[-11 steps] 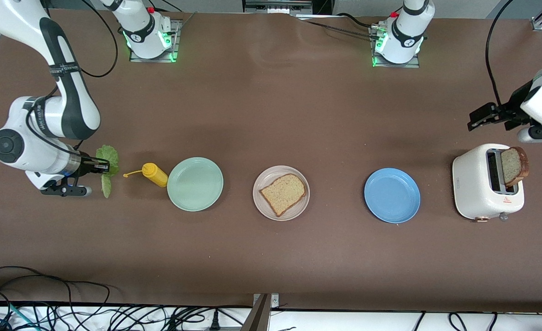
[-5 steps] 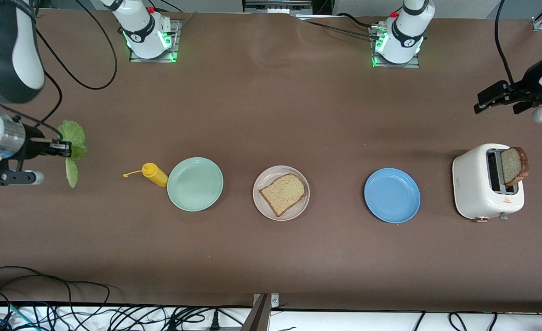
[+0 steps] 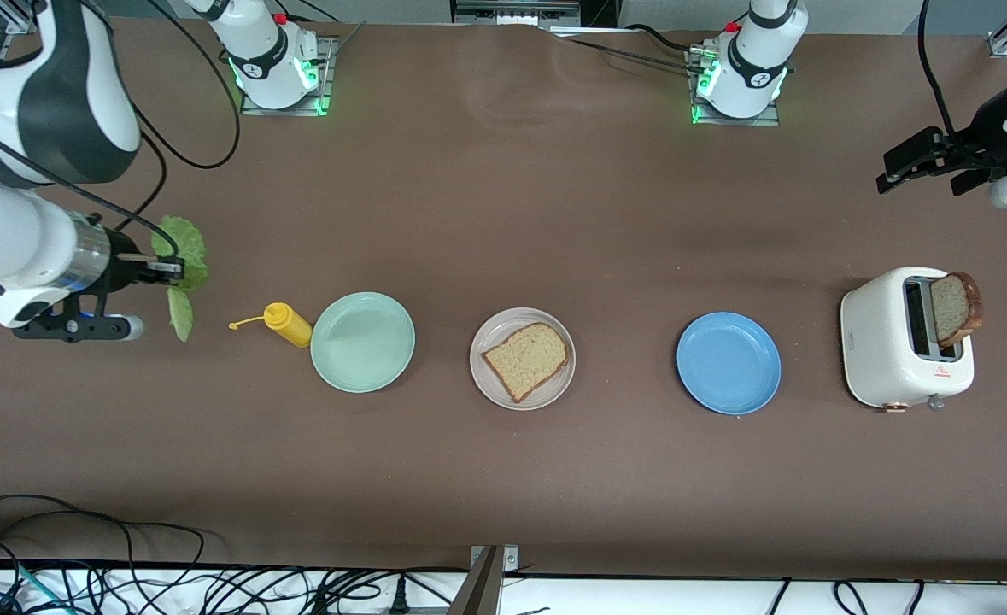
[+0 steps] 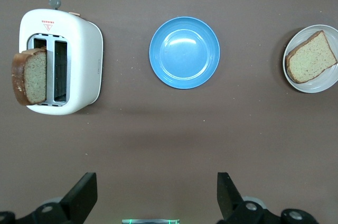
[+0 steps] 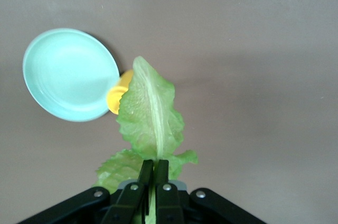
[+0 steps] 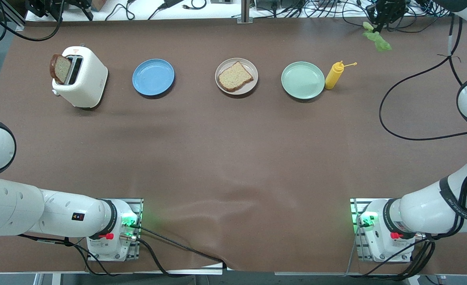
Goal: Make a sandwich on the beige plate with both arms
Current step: 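Lift the lettuce leaf with the right gripper and carry it to the bread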
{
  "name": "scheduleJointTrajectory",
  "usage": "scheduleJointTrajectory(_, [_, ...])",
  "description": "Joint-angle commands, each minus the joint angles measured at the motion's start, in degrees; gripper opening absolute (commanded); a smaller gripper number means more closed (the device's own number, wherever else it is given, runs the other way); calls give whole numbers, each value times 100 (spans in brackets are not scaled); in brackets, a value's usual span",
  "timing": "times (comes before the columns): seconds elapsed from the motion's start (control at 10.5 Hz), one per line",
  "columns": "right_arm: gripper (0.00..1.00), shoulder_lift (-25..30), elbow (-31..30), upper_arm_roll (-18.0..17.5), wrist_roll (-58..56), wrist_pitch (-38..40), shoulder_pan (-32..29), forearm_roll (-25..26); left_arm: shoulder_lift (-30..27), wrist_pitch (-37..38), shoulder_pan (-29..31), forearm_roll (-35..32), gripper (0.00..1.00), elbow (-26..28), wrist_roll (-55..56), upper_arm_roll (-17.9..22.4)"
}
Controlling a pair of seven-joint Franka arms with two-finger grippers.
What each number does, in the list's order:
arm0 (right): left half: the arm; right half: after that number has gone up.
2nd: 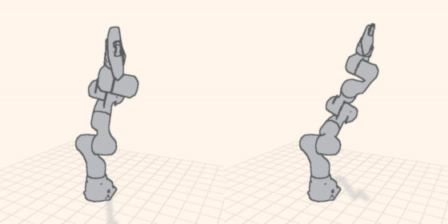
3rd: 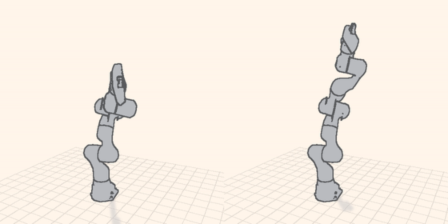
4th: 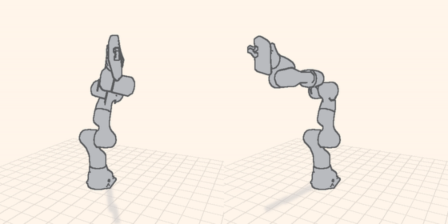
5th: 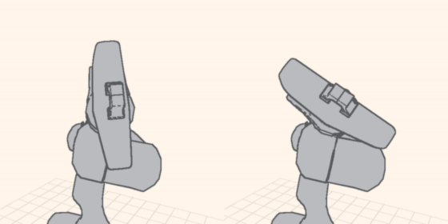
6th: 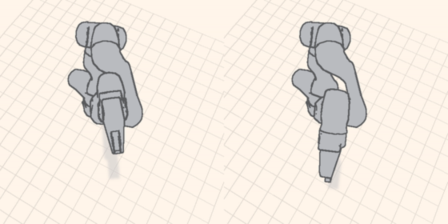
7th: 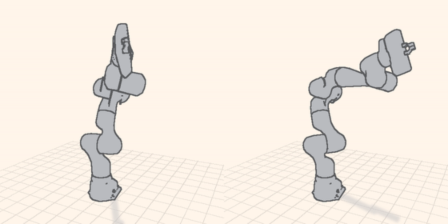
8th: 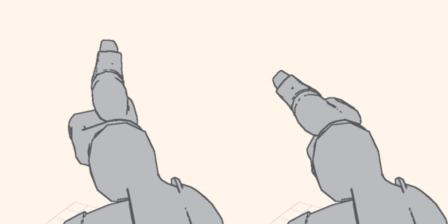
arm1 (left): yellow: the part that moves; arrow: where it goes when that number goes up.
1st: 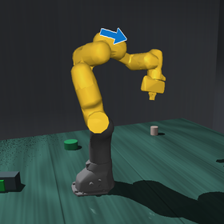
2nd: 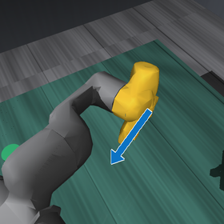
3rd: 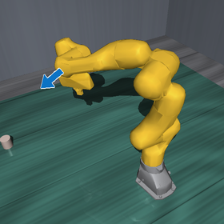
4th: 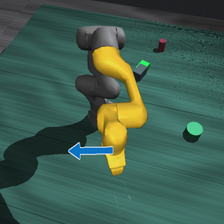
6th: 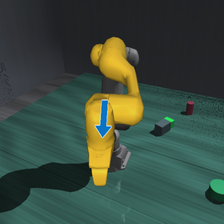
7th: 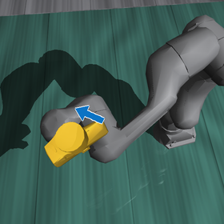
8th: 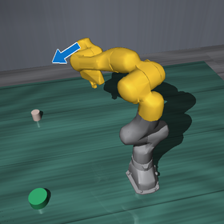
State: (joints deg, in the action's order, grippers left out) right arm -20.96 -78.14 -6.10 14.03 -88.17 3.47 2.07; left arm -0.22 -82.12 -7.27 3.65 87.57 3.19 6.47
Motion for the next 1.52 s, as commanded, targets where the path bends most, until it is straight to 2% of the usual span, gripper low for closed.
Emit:
scheduleJointTrajectory(0.0, [0,-224,273,-67,721,-278,179,-477,127,327,50,56,100,-274,-3,-32])
scheduleJointTrajectory(0.19, [0,-391,273,-84,1344,-812,346,-559,373,451,68,48,100,-652,-3,-32])
scheduleJointTrajectory(0.38, [0,-619,281,-93,1934,-1524,697,-567,356,425,94,48,100,-644,-3,-40])
scheduleJointTrajectory(0.76, [0,-1015,316,-93,3006,-2343,1724,-550,321,390,199,13,100,-461,-29,-207])
scheduleJointTrajectory(1.05, [0,-1540,325,-84,4481,-3606,2331,-506,330,293,226,-190,100,-337,-73,-313])
scheduleJointTrajectory(1.24, [0,-1989,352,-23,5123,-4660,2779,-262,330,197,243,-190,100,-258,-108,-313])
scheduleJointTrajectory(1.43, [0,-2227,352,-31,5600,-5147,3009,440,330,83,279,-163,100,-205,-240,-313])
